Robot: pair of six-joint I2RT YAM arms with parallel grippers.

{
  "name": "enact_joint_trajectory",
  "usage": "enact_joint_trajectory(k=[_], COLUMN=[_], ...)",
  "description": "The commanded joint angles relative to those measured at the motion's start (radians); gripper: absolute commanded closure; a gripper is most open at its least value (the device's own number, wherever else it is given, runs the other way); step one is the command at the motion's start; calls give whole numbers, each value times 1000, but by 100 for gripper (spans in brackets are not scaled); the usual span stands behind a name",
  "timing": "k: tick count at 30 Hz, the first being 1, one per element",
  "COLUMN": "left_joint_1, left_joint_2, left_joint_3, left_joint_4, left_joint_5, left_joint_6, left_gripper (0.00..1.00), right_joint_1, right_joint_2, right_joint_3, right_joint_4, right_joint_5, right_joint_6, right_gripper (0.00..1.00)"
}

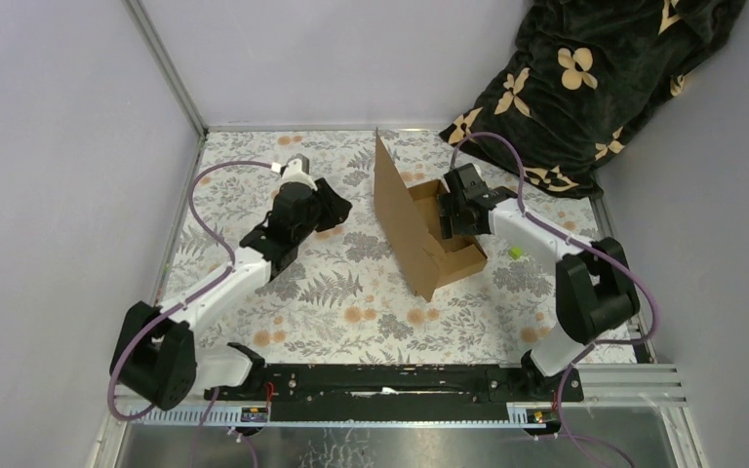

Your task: Fold the paper box

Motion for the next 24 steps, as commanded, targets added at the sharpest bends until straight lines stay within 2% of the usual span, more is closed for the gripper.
enact_joint_trajectory(k=[1,5,7,13,17,19,24], left_joint_1=[-42,-89,-104,-130,-149,-154,-168], left_joint_2=[-90,-132,-139,-151,-188,-217,-285], left_joint_3=[-60,-102,-120,-161,-175,-185,-212], left_joint_4=[-23,-37,-35,-28,-50,-59,-110], left_joint_5=[16,0,-7,-7,-13,-18,-26], left_joint_6=[-25,-33,-38,-48,-50,-51,-63], left_gripper=[52,52,52,52,52,52,52], right_joint_1=[-38,-61,-68,-72,-72,-73,-71], right_joint_2=[87,159,180,195,177,178,171], right_joint_3=[85,127,134,136,105,99,75], right_joint_4=[86,92,101,95,101,84,69], right_joint_5=[35,44,39,-17,-38,-25,4], right_joint_6=[-84,-116,-125,-59,26,83,269], right_gripper=[21,23,28,58,65,76,88])
